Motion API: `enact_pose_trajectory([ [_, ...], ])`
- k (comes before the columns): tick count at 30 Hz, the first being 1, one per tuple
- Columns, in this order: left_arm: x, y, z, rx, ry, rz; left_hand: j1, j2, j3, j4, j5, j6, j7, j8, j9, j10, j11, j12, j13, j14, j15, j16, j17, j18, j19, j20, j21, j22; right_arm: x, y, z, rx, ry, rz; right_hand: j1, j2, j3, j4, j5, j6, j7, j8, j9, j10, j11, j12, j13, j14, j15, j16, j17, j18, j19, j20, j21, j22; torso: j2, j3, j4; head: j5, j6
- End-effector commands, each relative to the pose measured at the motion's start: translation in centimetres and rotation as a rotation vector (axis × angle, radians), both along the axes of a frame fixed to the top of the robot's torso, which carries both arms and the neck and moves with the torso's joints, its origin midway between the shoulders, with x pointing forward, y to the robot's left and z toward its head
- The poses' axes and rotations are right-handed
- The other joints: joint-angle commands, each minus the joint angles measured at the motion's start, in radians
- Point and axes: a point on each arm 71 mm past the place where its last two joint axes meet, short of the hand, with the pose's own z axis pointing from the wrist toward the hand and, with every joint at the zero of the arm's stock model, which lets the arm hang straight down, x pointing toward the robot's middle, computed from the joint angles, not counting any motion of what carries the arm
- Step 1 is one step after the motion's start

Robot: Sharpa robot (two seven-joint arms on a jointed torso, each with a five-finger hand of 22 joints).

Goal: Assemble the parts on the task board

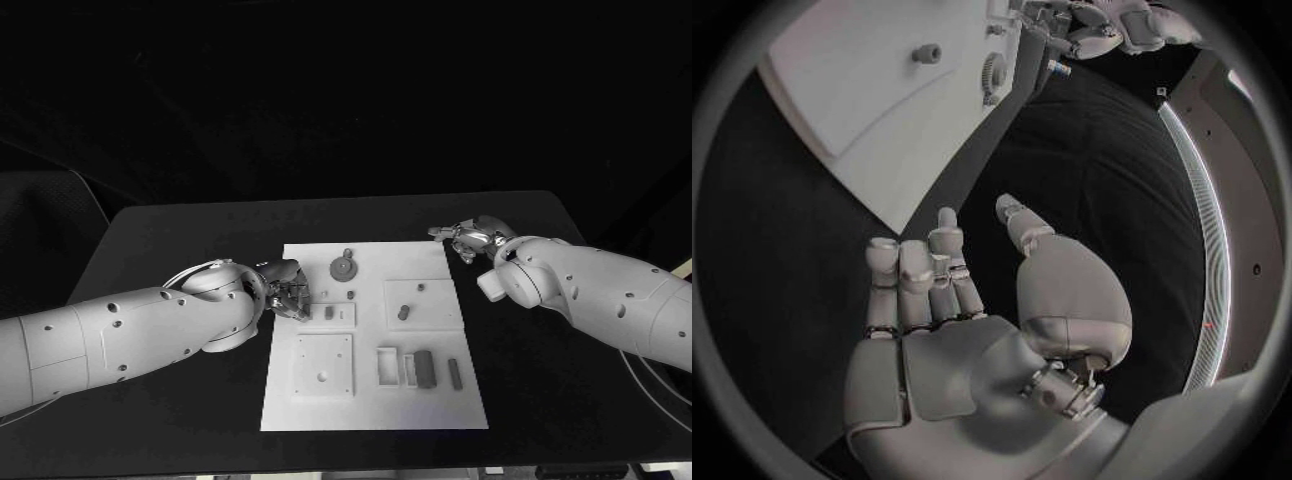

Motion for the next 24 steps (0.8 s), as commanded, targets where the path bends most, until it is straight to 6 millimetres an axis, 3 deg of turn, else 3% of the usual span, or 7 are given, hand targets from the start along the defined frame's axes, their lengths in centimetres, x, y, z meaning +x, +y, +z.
enact_pose_trajectory([
  [1,-0.06,-0.36,0.04,0.030,-0.004,-0.008,-0.004,0.002,-0.001,0.008,0.006,0.037,0.026,0.004,0.001,0.002,0.009,-0.004,-0.002,-0.006,-0.004,0.001,-0.002,0.041,-0.006,-0.005,0.001,-0.001,-0.03,0.23,-0.08,-0.001,0.003,0.020,-0.002,0.009,-0.008,0.000,0.000,0.000,0.005,0.001,-0.002,0.007,-0.002,-0.004,-0.002,0.000,-0.010,-0.007,-0.001,0.027,0.006,-0.004,0.136,0.002,0.000,0.0002,0.0001,0.001,-0.001],
  [24,-0.29,-1.02,-0.16,0.044,0.020,-0.024,-0.008,0.002,0.000,0.010,0.008,0.038,0.026,0.003,0.001,0.002,0.009,-0.006,-0.003,-0.007,-0.003,0.000,-0.003,0.041,-0.007,-0.004,-0.001,-0.002,-0.04,0.26,-0.16,0.000,0.007,0.024,-0.003,0.009,-0.009,0.000,0.000,0.000,0.005,0.001,-0.002,0.007,-0.002,-0.004,-0.002,0.000,-0.010,-0.007,-0.002,0.027,0.006,-0.004,0.136,0.002,0.000,0.0002,-0.0001,-0.001,-0.006],
])
